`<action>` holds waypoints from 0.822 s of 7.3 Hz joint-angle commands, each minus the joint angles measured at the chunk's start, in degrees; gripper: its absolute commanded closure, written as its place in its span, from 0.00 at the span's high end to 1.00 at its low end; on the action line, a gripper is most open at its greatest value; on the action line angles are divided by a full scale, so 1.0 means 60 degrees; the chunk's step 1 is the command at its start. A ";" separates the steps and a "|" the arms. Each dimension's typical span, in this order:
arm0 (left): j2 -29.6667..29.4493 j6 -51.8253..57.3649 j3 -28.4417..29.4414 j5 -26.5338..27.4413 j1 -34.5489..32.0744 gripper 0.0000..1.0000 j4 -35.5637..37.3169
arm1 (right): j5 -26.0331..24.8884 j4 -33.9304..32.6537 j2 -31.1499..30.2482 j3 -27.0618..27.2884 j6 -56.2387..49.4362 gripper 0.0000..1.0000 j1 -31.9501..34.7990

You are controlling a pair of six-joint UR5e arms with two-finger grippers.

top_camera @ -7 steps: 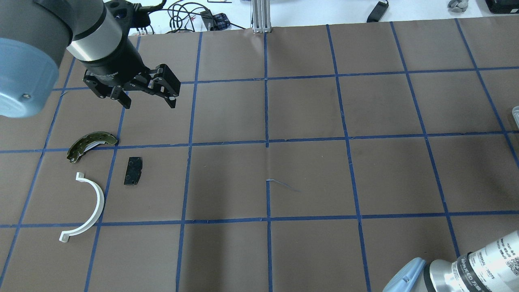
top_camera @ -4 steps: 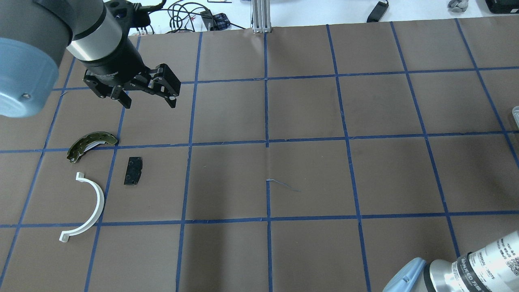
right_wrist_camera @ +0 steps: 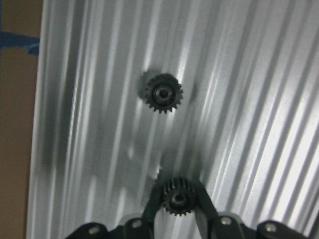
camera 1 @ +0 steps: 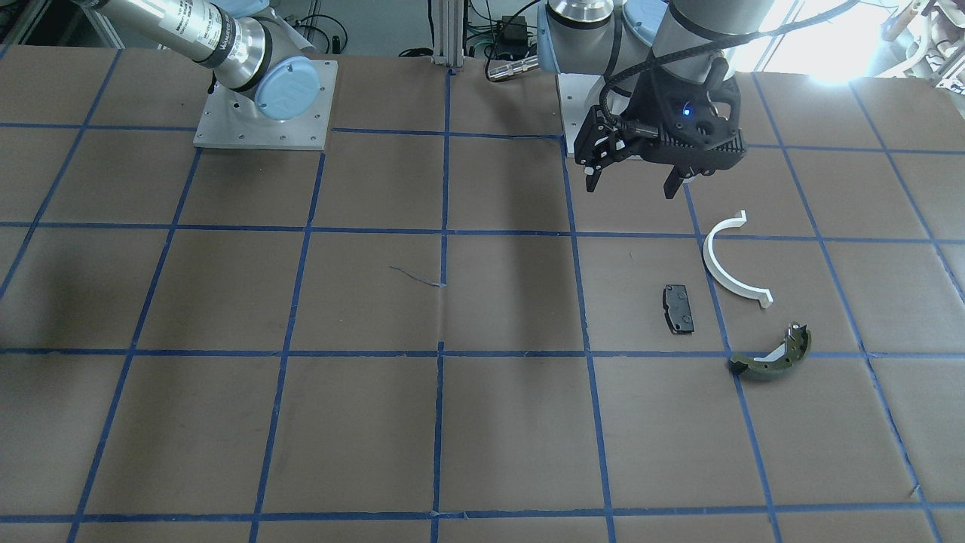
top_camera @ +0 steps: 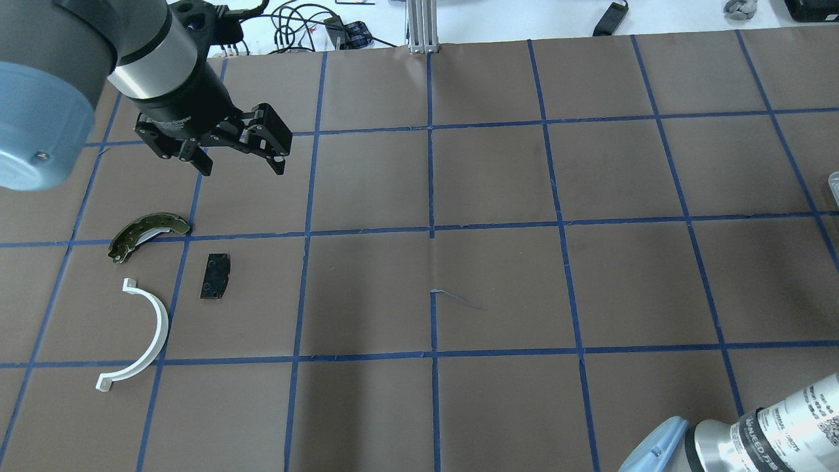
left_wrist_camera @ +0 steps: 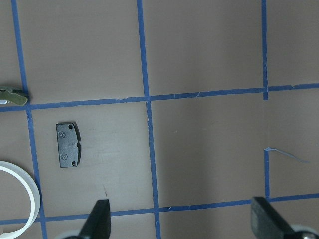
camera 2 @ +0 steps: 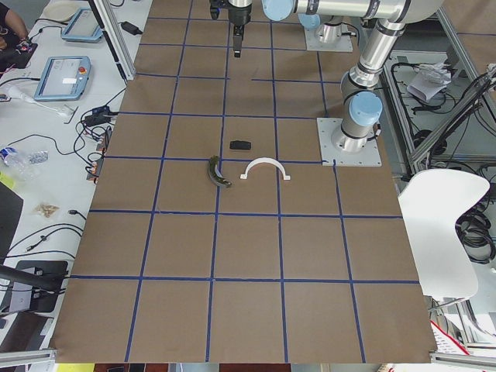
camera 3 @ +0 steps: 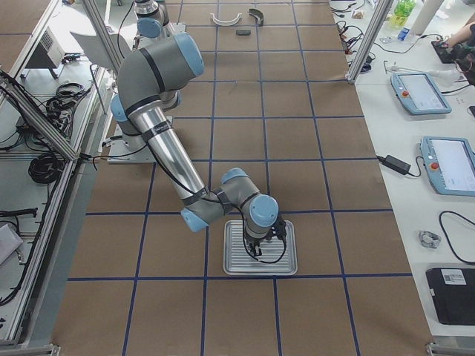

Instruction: Place bearing gear from tray to pile

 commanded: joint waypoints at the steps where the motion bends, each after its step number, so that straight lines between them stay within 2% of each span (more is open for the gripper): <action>1: 0.0001 0.0007 0.0000 0.0000 0.0000 1.00 0.0000 | -0.0497 0.0099 -0.0372 -0.0022 0.0069 0.06 0.0073; 4: 0.0016 0.0007 -0.0015 0.0015 0.0000 1.00 0.0000 | -0.0559 0.0290 -0.1574 0.0094 0.0594 0.03 0.1006; 6: 0.0030 0.0007 -0.0015 0.0029 0.0044 1.00 0.0000 | -0.0705 0.1282 -0.2057 0.0095 0.2446 0.00 0.2511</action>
